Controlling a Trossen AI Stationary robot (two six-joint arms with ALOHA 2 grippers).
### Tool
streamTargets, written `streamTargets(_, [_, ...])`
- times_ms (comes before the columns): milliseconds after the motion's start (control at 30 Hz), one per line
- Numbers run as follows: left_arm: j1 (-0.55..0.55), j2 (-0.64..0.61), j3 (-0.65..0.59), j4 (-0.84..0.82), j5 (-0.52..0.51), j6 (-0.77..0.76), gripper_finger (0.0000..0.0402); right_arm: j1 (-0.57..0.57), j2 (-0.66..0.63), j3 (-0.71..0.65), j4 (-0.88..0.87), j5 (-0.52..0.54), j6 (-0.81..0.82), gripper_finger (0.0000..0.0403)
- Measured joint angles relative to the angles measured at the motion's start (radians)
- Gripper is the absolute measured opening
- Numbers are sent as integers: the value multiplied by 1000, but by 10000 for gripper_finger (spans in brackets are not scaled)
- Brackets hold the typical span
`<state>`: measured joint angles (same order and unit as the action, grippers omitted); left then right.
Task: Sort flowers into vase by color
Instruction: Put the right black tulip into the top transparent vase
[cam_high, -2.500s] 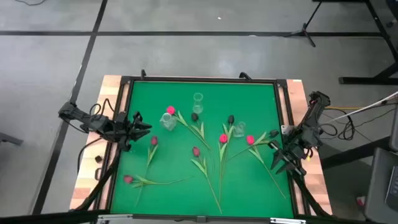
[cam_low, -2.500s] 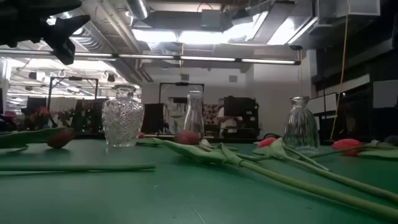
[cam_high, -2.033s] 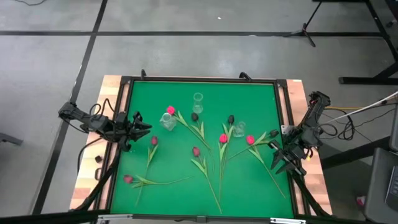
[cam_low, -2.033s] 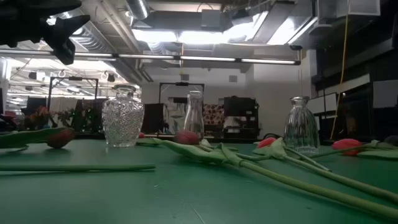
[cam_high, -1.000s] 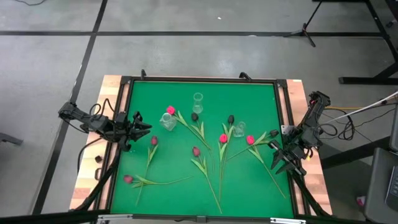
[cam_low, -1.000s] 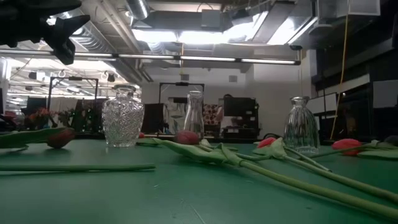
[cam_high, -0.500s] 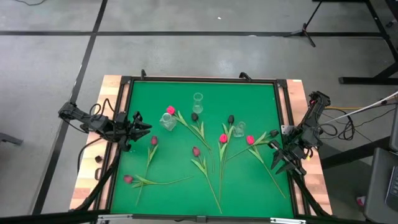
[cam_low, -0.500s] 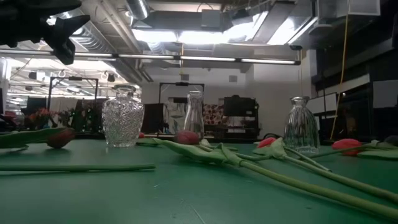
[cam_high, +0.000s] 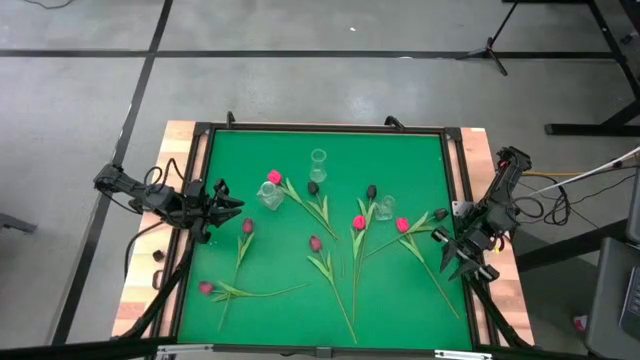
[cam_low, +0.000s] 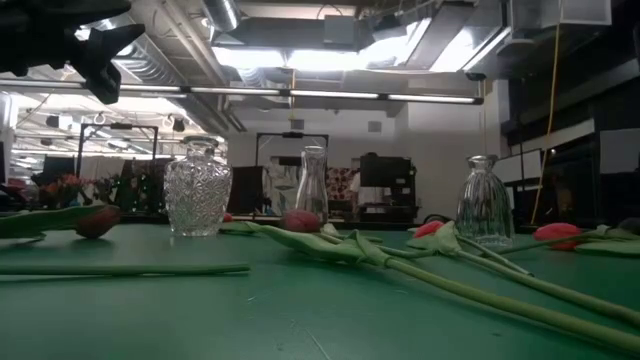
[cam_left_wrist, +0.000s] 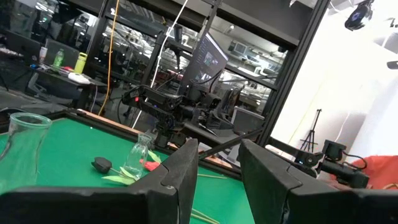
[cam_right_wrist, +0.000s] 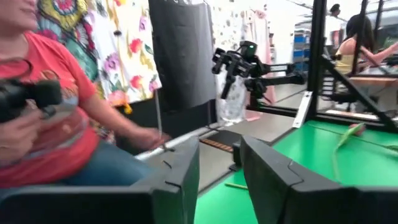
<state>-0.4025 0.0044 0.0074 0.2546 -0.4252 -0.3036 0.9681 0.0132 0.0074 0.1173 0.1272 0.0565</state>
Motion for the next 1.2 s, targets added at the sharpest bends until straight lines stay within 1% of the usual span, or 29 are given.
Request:
streamTargets(100, [0, 0, 0, 0, 0, 0, 116, 0, 0, 0, 12, -11, 14, 117])
streamTargets(300, [0, 0, 0, 0, 0, 0, 116, 0, 0, 0, 116, -6, 17, 117])
streamTargets(467, [0, 0, 0, 0, 0, 0, 116, 0, 0, 0, 122, 4, 17, 117])
streamTargets(633, [0, 0, 0, 0, 0, 0, 116, 0, 0, 0, 128, 100, 22, 117])
streamTargets(767, [0, 0, 0, 0, 0, 0, 116, 0, 0, 0, 195, 261, 12, 117])
streamTargets(833, [0, 0, 0, 10, 0, 0, 116, 0, 0, 0, 254, 345, -34, 117])
streamTargets(900, [0, 0, 0, 31, 0, 1, 116, 0, 0, 0, 318, 398, -113, 117])
streamTargets(1067, [1, 0, 0, 72, -3, 101, 116, 0, 0, 0, 440, 444, -308, 117])
streamTargets(1200, [1, 0, 0, 106, -3, 140, 116, 0, 0, 0, 461, 495, -397, 117])
